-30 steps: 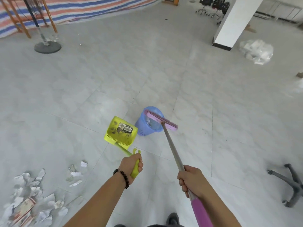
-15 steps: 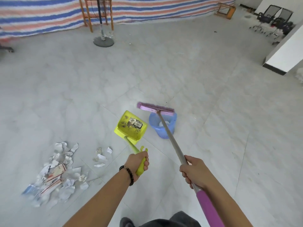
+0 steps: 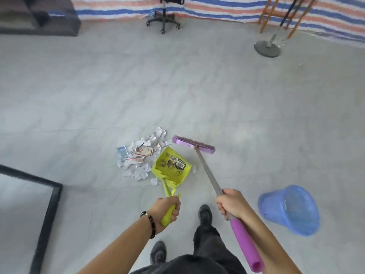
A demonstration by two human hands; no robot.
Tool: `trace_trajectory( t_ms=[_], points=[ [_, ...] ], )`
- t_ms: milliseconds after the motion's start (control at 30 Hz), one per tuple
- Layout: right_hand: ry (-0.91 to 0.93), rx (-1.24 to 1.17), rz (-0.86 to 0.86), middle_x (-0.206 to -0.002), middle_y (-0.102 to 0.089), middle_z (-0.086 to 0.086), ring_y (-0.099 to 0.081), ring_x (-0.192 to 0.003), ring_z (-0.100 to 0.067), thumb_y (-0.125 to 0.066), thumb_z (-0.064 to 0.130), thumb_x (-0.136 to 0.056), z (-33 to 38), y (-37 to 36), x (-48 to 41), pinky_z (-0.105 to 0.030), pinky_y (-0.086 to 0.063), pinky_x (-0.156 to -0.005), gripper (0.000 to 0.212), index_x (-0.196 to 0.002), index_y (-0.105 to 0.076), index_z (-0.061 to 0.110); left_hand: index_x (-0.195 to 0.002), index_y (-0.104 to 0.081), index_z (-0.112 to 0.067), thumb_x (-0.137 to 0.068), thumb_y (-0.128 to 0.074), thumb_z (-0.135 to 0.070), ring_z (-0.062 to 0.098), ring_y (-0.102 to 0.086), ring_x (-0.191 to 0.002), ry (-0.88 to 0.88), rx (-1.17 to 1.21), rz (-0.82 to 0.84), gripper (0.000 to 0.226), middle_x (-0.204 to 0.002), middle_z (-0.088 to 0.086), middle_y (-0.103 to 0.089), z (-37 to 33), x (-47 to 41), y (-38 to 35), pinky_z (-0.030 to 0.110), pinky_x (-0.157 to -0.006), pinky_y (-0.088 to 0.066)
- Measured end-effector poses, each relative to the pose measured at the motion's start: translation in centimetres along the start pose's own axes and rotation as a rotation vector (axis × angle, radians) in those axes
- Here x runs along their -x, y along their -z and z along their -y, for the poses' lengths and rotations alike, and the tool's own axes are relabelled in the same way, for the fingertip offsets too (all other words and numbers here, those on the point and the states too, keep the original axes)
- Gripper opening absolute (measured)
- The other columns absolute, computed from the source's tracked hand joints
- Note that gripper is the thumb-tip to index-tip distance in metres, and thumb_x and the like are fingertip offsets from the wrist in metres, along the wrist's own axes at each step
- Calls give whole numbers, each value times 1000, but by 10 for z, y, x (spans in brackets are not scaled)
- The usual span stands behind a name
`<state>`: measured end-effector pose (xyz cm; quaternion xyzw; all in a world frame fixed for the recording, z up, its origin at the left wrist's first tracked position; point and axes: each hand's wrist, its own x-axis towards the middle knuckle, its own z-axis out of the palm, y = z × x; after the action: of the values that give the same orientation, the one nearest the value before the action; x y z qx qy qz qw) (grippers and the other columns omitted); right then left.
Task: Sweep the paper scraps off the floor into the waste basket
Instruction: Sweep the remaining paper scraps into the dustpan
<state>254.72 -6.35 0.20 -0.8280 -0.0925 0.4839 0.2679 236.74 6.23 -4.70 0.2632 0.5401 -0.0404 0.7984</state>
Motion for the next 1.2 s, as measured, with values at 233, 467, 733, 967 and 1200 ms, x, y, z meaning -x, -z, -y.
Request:
trace_trajectory(
  t_ms=[233,467,733,967,1200],
  points=[
    [159,238,211,-50,-55,-8,-48,-40,-22,-53,2,-74,77,0,-135,-28,-44,-42,6,-71,-55,6,-75,-50,-5,-89,-53,-1,12,-39,-40,15,265,-277,15,-62,6,-47,-1,-9,6,19,-33,-28],
    [124,193,314,-59,-51,-14,-44,-36,-19,-45,1,-89,145,-37,-294,-23,-39,-43,15,-79,-47,12,-83,-53,-2,-90,-53,0,12,-38,-41,46,437,-464,7,-64,7,-48,-5,-23,-17,20,-32,-30],
    [-12,583,381,-68,-56,-12,-41,-37,-20,-29,13,-97,66,-1,-325,-24,-38,-37,57,-150,-37,34,-83,-51,-5,-90,-53,-1,10,-39,-38,91,530,-507,8,-65,7,-50,-6,-42,-26,17,-32,-29],
    [-159,558,304,-67,-52,-12,-39,-36,-19,-27,17,-96,-4,41,-251,-24,-36,-39,61,-154,-28,38,-81,-45,-10,-90,-50,-5,7,-40,-34,101,557,-396,12,-61,4,-46,0,-44,0,13,-30,-32],
    [-89,323,183,-62,-49,-9,-35,-37,-16,-31,16,-98,-25,17,-162,-21,-32,-36,49,-141,-51,28,-88,-45,-9,-93,-49,-4,8,-41,-30,97,454,-337,8,-57,6,-45,33,-26,44,12,-29,-36]
  ],
)
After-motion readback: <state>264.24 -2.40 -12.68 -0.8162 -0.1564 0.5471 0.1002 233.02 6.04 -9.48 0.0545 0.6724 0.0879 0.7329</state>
